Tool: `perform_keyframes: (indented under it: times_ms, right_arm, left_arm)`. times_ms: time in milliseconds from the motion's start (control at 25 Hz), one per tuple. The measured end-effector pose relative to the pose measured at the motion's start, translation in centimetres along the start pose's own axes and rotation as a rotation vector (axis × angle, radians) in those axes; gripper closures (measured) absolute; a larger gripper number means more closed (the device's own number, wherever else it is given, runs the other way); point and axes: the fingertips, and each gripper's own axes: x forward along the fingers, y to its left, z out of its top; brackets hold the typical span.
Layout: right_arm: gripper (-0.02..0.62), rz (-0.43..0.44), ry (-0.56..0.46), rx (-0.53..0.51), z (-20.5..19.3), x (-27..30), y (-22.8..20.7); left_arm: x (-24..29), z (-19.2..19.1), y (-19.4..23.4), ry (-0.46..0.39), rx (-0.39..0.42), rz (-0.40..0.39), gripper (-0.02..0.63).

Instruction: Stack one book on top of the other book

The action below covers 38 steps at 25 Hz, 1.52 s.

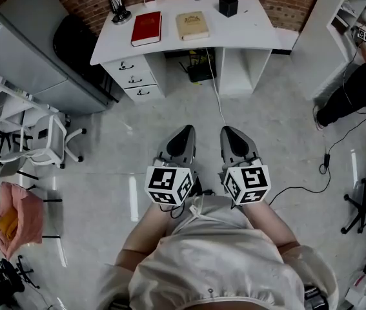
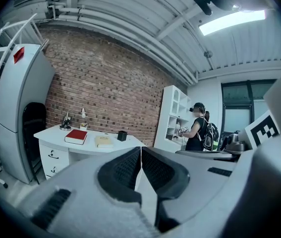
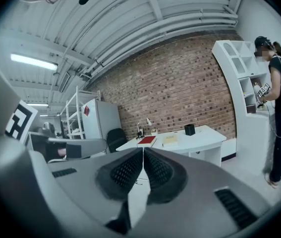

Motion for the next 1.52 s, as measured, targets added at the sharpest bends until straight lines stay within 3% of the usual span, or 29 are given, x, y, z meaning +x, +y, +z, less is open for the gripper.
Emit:
perform_keyframes:
  times_ms: [360, 600, 1080, 1360, 1520]
  right_arm:
    - [0.568, -0.065, 0.04, -0.013, 0.6, 8.6, -1.7]
    - [0.568, -0.101, 0.057, -0.035, 2.7, 16.7, -1.6]
    - [0.568, -0.135, 0.068, -0.036, 4.4, 31.9, 0.9]
    - [0.567, -0.142, 0.121, -0.059, 4.3, 36.5, 0.0]
    - [0.568, -0.118, 0.135, -0.058, 4.2, 39.6, -1.5]
  left_arm:
    - [6.7, 1.4, 6.8, 0.019, -0.047, -0.045, 0.586]
    - [11.8, 4.2, 13.8, 0.022, -0.083, -0.071, 0.586]
    - [18.8, 8.4, 28.0, 0.016, -0.081, -0.099, 0.586]
    - [22.1, 8.6, 31.2, 0.035, -0.111, -0.116, 0.586]
    - [24.8, 8.5, 31.8, 0.044, -0.026, -0.101, 0.586]
